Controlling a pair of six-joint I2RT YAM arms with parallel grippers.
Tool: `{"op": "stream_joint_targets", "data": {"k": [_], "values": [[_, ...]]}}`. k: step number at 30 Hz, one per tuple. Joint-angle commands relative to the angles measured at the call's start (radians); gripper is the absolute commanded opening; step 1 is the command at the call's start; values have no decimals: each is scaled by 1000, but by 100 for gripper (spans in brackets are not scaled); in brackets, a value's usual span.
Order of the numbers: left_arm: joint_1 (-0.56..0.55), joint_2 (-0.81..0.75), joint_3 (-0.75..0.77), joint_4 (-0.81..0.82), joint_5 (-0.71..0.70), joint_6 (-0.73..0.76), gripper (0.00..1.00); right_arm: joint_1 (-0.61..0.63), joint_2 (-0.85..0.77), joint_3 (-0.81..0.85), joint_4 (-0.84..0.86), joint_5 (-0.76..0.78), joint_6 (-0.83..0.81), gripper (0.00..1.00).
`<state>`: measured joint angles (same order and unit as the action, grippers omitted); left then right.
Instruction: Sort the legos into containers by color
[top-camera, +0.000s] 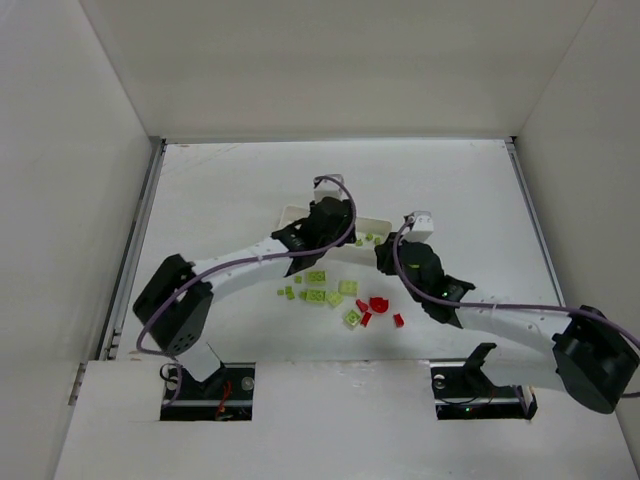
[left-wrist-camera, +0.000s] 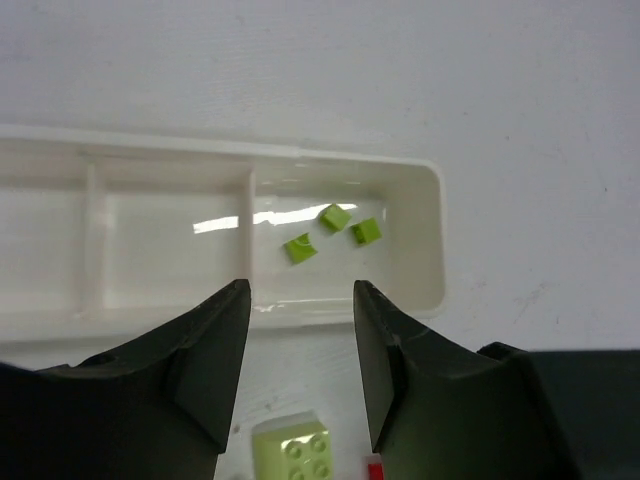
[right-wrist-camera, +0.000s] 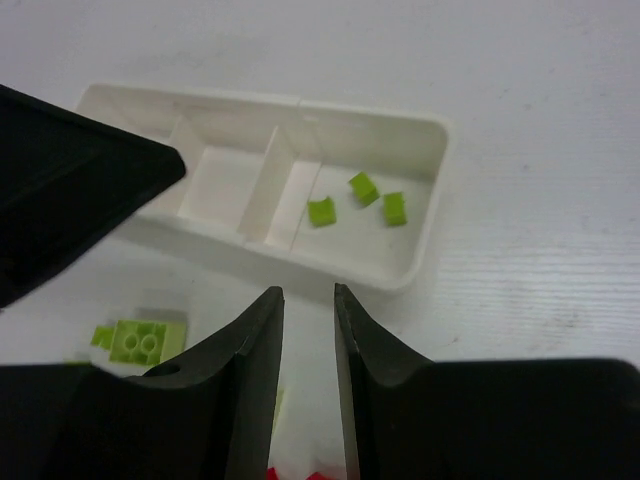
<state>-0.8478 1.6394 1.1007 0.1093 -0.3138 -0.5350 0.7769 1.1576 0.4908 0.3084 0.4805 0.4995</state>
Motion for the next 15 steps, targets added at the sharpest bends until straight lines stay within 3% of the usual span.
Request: {"op": "stream_joint_targets", "data": {"k": [1, 7, 15], "values": [[20, -189, -143, -14, -82, 3, 42, 70, 33, 75, 29, -40, -55, 33], [20, -461, -416, -121, -162, -52, 42, 133, 112, 123, 20, -43, -93, 42], [28, -653, -604, -250, -203, -137, 41, 204, 185, 160, -17, -77, -26, 47]]}}
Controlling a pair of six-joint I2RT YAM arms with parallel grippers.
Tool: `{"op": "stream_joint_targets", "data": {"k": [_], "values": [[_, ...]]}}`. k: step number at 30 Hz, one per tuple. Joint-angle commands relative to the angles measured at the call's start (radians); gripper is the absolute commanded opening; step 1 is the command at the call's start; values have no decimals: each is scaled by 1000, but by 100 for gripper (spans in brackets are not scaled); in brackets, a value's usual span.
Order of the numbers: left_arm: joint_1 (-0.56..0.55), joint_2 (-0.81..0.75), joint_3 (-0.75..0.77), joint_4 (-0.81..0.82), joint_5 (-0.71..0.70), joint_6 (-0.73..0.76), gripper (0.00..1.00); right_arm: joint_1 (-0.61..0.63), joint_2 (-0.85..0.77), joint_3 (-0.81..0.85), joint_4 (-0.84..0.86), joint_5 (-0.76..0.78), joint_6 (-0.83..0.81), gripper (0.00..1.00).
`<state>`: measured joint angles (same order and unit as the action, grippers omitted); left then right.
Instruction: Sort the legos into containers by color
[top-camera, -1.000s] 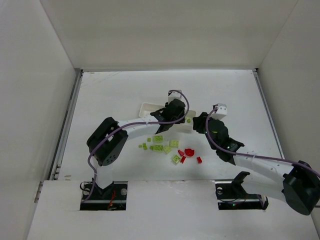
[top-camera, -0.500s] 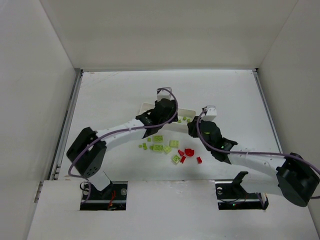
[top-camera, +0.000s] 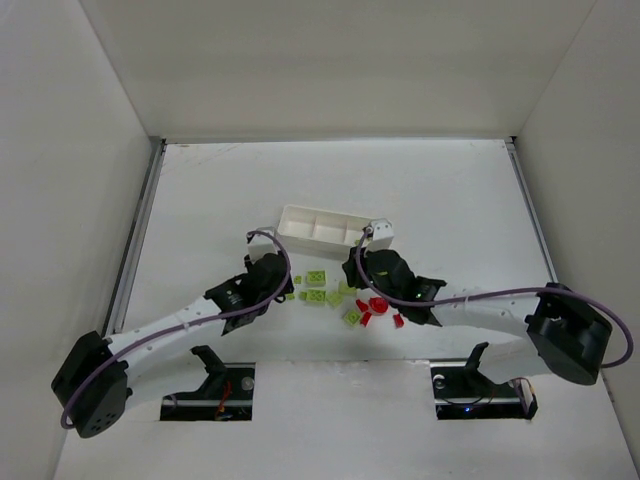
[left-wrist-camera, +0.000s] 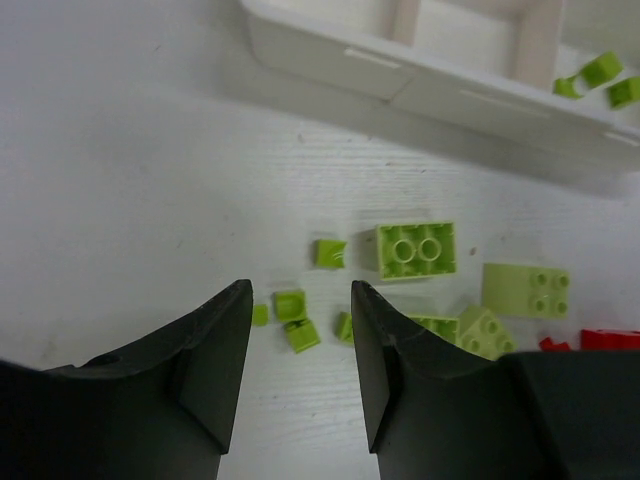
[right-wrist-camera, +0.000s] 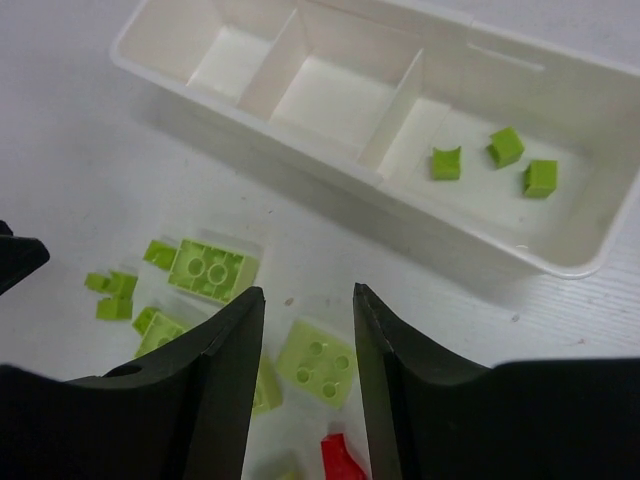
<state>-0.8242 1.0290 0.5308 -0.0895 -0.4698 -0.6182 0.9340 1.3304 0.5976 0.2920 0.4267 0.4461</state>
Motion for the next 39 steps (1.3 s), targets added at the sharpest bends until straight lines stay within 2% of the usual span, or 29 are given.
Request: {"op": "stream_joint_targets", "data": {"k": [1, 4, 7, 17, 25, 30, 36, 39], "values": [[10, -53, -46, -55, -46, -63, 40, 76, 24, 66, -8, -26, 37, 46], [13, -53, -72, -39, -39, -77, 40, 151, 71, 114, -17, -28, 46, 41], [15, -17, -75, -29, -38, -77, 40, 206, 110, 155, -40, 6, 63, 40], [-71, 11, -94, 56, -4, -83, 40, 228, 93, 128, -48, 63, 120, 45], [-56, 80, -109, 73, -41, -86, 35, 168, 67, 137, -60, 58, 49, 48], [-66, 132, -92, 93, -52, -84, 31, 119, 110, 198, -63, 49, -41, 54], [-52, 160, -84, 91, -55, -71, 15, 39, 128, 226, -56, 24, -83, 56], [-42, 146, -81, 79, -62, -57, 10, 15, 122, 219, -53, 9, -90, 57]]}}
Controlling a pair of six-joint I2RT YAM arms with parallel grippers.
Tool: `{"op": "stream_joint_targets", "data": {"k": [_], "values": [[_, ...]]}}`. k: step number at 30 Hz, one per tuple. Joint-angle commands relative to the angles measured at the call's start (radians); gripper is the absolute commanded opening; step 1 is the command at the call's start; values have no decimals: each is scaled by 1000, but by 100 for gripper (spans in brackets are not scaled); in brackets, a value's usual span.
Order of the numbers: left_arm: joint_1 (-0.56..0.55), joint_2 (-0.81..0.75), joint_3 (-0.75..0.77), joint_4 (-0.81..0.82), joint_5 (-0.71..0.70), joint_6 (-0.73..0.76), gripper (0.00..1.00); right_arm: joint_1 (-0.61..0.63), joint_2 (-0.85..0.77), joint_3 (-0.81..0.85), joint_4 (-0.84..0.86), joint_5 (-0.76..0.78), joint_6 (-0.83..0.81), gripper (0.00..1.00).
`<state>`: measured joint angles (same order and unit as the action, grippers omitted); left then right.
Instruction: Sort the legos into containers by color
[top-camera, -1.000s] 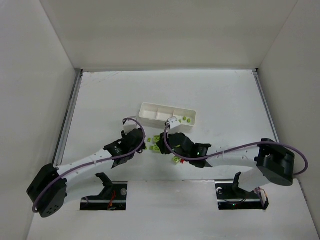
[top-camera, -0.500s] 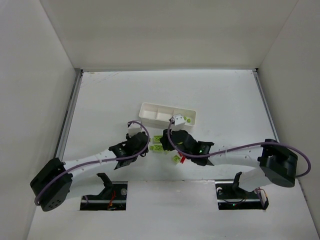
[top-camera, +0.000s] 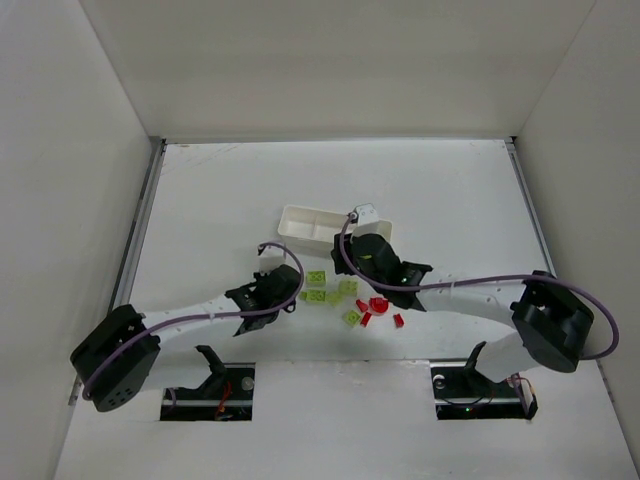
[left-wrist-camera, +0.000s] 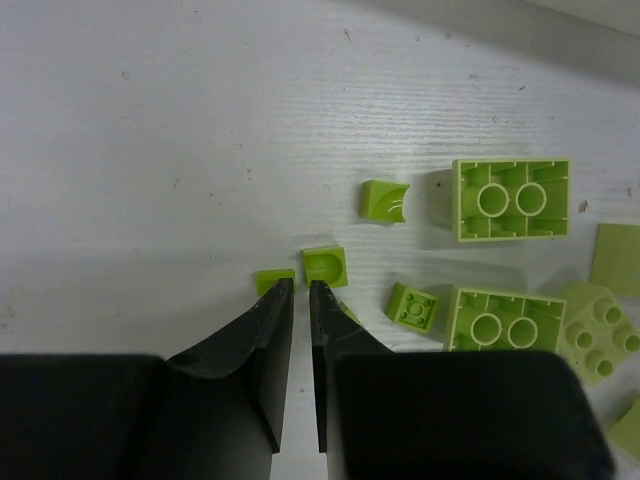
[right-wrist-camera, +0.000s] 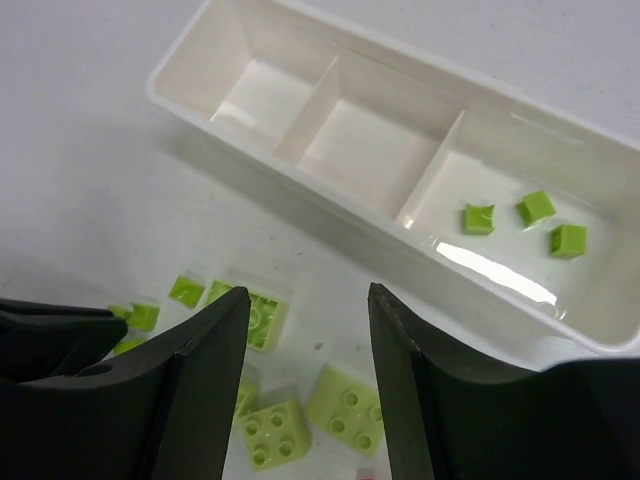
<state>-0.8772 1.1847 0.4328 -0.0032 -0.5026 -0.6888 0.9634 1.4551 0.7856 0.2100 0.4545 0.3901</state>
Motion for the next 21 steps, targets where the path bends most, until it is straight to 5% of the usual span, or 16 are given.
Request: {"op": "stream_joint_targets", "data": {"k": [1, 14, 21], "values": [[13, -20, 17, -9, -30, 17, 9, -19, -4, 26, 29, -19, -36, 57], [2, -203, 181, -118, -19, 41, 8, -116, -203, -169, 143, 1, 33, 57], [-4, 4, 369, 8, 21, 115, 8, -272, -286, -238, 118, -13, 122, 56]]}}
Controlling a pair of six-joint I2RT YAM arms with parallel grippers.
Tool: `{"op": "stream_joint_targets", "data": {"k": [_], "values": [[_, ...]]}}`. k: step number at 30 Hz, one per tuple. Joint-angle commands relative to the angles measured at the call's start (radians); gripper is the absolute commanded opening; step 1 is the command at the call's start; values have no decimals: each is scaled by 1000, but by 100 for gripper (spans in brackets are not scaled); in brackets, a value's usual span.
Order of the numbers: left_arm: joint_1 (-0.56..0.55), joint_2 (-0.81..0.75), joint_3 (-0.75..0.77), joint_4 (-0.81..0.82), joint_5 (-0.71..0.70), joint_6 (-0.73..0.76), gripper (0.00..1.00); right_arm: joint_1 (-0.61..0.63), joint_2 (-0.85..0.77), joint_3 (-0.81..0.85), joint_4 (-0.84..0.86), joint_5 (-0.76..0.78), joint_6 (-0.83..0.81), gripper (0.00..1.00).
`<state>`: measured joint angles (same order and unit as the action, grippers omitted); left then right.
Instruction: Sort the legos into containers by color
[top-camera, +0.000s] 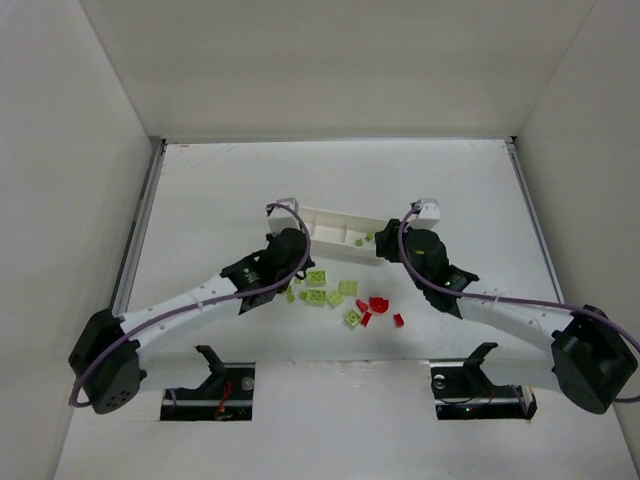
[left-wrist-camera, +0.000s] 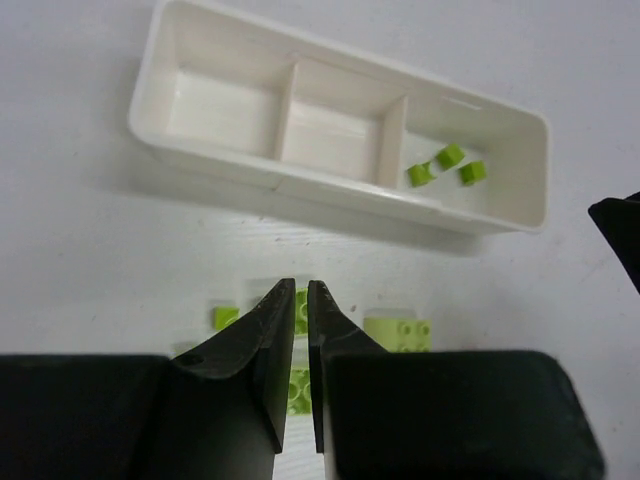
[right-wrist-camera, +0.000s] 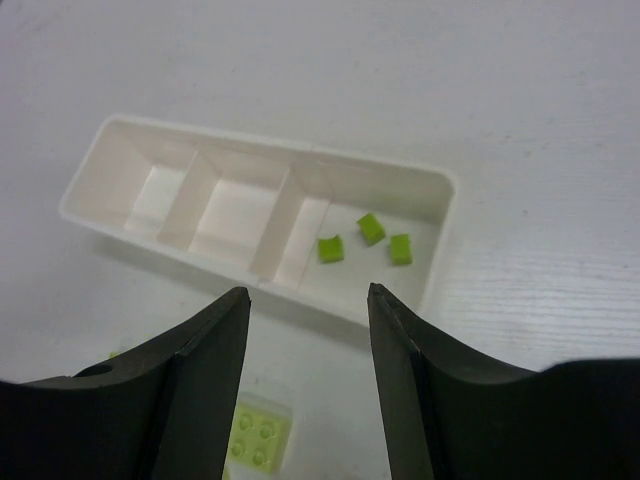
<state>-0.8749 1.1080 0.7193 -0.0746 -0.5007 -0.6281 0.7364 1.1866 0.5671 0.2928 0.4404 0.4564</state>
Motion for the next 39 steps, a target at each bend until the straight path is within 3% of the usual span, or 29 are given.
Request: {"op": "stream_joint_targets", "data": {"k": [1, 9, 20, 26, 30, 35, 39], "values": [[-8, 123, 110, 105, 27, 64, 8, -58, -22, -19, 22, 1, 64, 56], [-2, 433, 356, 222, 129, 103, 9, -96, -47, -36, -1, 24, 90, 56], [-20, 714, 574, 211, 220, 113, 15, -104, -65, -38, -30, 57, 88, 56], [-25, 719, 592, 208, 214, 128, 35, -104, -61, -35, -34, 58, 87, 56], [-11, 650, 545, 222, 211, 127, 44, -102, -42, -24, -34, 49, 77, 52], [12, 615, 509, 243, 257, 134, 46, -84, -24, -19, -15, 58, 80, 50], [20, 564, 461, 256, 248, 128, 39, -55, -51, -24, -23, 51, 73, 36]]}}
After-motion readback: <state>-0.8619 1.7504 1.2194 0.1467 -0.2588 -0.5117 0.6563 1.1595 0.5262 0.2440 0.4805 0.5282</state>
